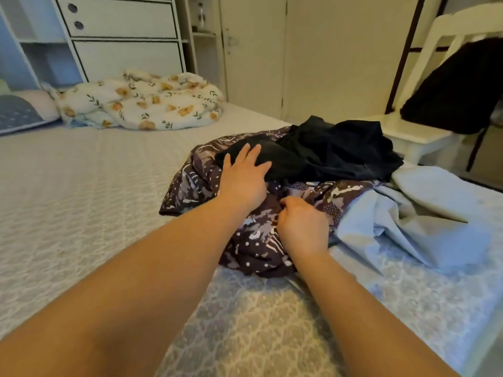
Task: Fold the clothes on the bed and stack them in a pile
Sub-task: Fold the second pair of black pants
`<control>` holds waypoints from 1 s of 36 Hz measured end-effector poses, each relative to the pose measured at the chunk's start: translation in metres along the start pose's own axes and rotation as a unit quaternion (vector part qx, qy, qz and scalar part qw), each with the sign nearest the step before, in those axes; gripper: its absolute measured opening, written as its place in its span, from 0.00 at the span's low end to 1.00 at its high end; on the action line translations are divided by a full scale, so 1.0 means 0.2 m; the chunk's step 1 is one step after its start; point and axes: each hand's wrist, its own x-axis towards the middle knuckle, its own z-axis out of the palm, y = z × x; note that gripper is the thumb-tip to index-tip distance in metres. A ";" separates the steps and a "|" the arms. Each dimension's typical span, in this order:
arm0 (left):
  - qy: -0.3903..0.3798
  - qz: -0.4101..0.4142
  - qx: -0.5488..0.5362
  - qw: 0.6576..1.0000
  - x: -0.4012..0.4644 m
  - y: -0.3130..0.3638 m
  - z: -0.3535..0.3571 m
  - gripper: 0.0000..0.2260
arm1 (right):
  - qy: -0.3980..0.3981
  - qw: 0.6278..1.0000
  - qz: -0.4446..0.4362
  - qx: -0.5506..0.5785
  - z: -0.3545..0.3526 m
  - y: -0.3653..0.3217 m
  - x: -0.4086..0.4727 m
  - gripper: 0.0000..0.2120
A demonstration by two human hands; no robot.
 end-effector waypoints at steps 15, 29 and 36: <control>0.002 0.159 0.039 0.986 -0.23 -0.12 -0.38 0.13 | 0.141 0.989 -0.036 0.015 -0.30 -0.04 0.04 0.31; 0.035 0.017 0.119 0.992 -1.05 -0.93 -1.34 0.10 | -0.009 0.991 -0.107 -0.081 -0.78 -0.51 0.05 0.20; 0.198 -0.180 0.091 0.959 -1.54 -1.36 -1.80 0.08 | 0.067 0.968 -0.240 0.031 -1.10 -1.26 0.00 0.14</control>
